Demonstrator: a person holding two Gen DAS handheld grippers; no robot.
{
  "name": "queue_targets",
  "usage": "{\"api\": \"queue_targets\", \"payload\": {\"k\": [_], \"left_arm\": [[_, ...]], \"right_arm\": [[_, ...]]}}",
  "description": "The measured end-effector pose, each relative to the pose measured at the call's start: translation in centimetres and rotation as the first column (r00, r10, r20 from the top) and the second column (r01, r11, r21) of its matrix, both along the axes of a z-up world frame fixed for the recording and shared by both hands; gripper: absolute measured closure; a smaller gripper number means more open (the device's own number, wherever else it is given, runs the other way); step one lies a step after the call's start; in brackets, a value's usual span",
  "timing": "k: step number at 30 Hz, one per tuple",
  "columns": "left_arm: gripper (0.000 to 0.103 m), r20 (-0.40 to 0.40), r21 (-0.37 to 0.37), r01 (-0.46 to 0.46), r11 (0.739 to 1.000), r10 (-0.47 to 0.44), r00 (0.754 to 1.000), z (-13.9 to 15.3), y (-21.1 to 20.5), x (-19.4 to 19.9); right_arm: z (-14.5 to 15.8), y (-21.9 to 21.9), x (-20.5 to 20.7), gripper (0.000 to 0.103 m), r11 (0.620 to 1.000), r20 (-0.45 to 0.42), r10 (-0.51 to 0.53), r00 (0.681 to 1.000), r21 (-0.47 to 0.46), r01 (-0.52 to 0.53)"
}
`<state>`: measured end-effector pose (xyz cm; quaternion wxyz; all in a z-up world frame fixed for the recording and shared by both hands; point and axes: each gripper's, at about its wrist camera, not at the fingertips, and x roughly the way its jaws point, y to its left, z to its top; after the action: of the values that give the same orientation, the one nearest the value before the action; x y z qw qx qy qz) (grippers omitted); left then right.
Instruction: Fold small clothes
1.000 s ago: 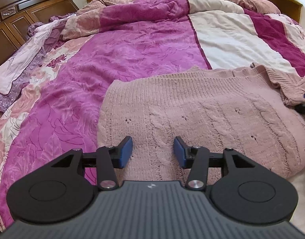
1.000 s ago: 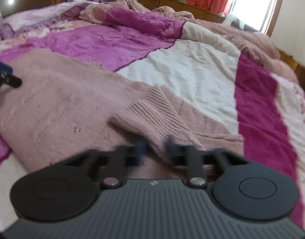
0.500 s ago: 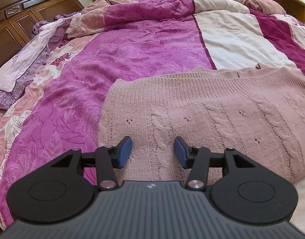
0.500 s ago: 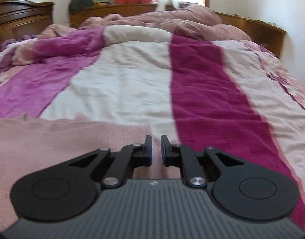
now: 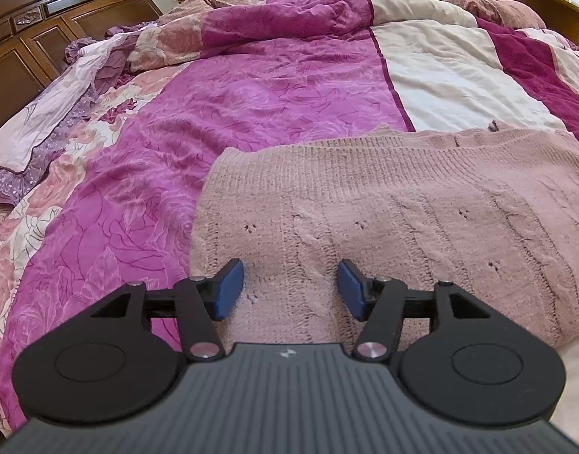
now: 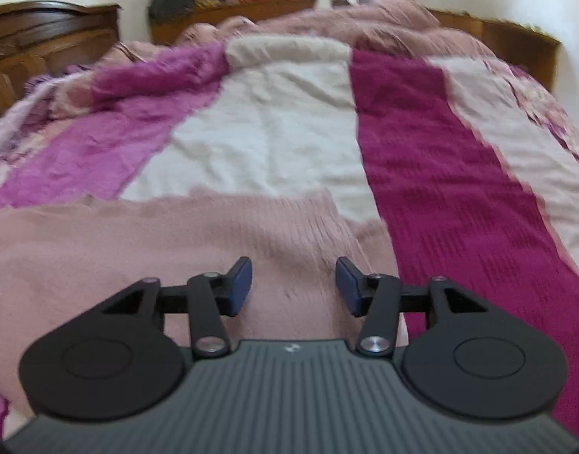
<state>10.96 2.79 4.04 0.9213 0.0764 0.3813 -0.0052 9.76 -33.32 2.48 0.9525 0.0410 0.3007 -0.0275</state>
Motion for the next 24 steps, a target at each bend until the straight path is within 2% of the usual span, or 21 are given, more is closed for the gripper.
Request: {"api": "queue_targets", "payload": {"k": [5, 9, 17, 20, 24], "left_arm": [[0.039, -0.006, 0.001, -0.002, 1.000, 0.002, 1.000, 0.1, 0.0, 0.0], [0.039, -0.016, -0.006, -0.013, 1.000, 0.013, 1.000, 0.4, 0.0, -0.2], [0.039, -0.031, -0.048, -0.016, 0.999, 0.014, 0.999, 1.8, -0.2, -1.8], [0.039, -0.038, -0.087, -0.027, 0.996, 0.024, 0.999, 2.3, -0.2, -2.5], [0.039, -0.063, -0.121, -0.059, 0.991, 0.052, 0.997, 2.6, -0.3, -3.2]], "right_arm": [[-1.2, -0.8, -0.1, 0.052, 0.998, -0.013, -0.015, 1.000, 0.055, 0.016], [-0.2, -1.1, -0.5, 0.052, 0.994, -0.016, -0.037, 0.999, 0.101, 0.038], [2.2, -2.5, -4.2, 0.051, 0.987, 0.051, -0.067, 0.996, 0.149, 0.059], [2.4, -3.7, -5.4, 0.045, 0.982, 0.041, -0.098, 0.994, 0.163, 0.090], [2.2, -5.7, -6.8, 0.044, 0.965, 0.023, -0.139, 0.990, 0.227, 0.130]]}}
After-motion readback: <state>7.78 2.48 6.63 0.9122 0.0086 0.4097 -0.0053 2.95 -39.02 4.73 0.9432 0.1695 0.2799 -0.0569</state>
